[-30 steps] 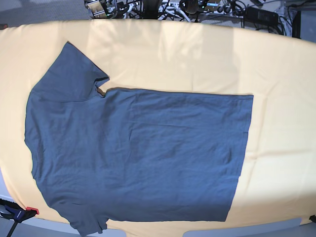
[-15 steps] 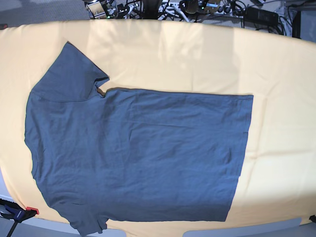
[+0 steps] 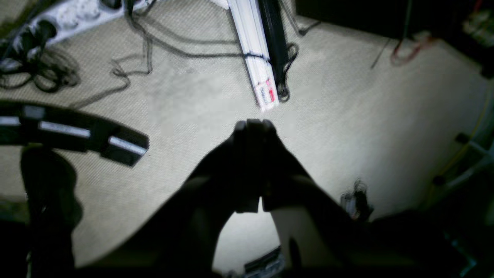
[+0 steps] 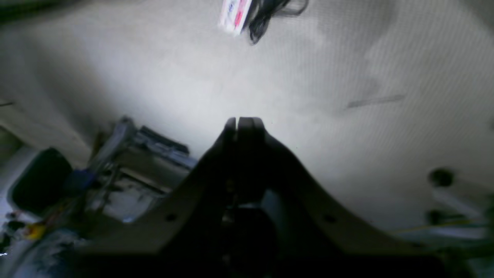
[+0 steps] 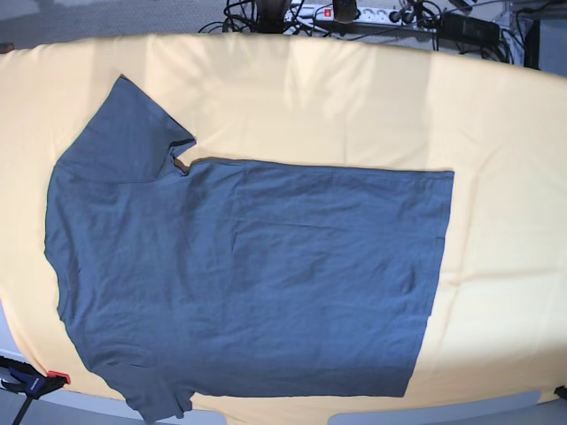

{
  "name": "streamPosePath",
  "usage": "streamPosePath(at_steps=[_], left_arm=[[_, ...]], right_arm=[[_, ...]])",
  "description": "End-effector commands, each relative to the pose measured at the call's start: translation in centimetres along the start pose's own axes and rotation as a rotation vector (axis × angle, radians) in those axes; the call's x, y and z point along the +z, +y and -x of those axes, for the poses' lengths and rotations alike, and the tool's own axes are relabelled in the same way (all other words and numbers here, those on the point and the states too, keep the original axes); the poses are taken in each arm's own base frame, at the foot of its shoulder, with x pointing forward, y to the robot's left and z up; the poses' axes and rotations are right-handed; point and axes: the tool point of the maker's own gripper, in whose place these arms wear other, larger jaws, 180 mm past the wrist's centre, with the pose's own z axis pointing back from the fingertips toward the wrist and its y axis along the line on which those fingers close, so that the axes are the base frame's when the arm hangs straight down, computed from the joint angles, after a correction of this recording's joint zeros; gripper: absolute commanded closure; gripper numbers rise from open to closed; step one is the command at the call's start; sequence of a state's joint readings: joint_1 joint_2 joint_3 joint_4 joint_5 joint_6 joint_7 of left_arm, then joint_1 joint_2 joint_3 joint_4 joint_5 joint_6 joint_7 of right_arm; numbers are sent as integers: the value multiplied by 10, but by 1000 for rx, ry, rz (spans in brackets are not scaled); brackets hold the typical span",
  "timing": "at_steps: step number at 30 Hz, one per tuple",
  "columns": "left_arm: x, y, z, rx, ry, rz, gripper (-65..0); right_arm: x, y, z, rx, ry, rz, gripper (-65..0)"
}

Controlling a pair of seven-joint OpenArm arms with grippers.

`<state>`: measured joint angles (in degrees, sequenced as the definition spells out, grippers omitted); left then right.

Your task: Fold the T-shirt properly

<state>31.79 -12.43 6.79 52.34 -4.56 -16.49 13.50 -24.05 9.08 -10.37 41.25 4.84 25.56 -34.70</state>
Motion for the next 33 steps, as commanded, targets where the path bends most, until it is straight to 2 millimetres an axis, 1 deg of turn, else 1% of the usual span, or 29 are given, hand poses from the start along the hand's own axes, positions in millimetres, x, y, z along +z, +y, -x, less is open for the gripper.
streamPosePath(at_steps=[1,3,4,6,9,13,16,18,21,23,26,28,29,31,33], left_arm=[[11,2,2,-18,-15,7,0],[33,8,12,-74,2,-3,0],[43,6,14,-100,0,0,0],[64,2,14,-158,-13,7,0],[96,-8,12,-252,-15,26,0],[137,-19,13,-382,49,39,0],[166,-18,1,-466,28,-2,0],[185,-15,-12,-510,-4,-40,0],[212,-13,-38,-556,-73,-95,0],[229,-11,-61,-578,-135,-137,0],[257,-4,-99,-622,-231,-220,0],[274,0,-120,-644,-291,-272,0],[281,0,-129,-651,-321,-288,0],[289,8,-137,-638,-343,-316,0],[296,15,-147,-627,-374,-339,0]], right_arm=[[3,-1,15,-7,16,-3,0],[13,-3,41,-5,49,6,0],[20,-4,53,5,63,13,0],[35,1,69,34,66,22,0],[63,10,81,102,8,38,0],[112,28,86,222,-80,67,0],[150,40,80,274,-158,114,0],[174,43,73,307,-205,172,0],[212,35,57,345,-282,320,0],[239,27,42,364,-349,418,0],[284,8,14,357,-479,568,0],[300,-14,12,314,-504,652,0],[309,-23,10,299,-526,690,0],[329,-40,4,283,-580,764,0],[348,-50,-5,304,-648,818,0]])
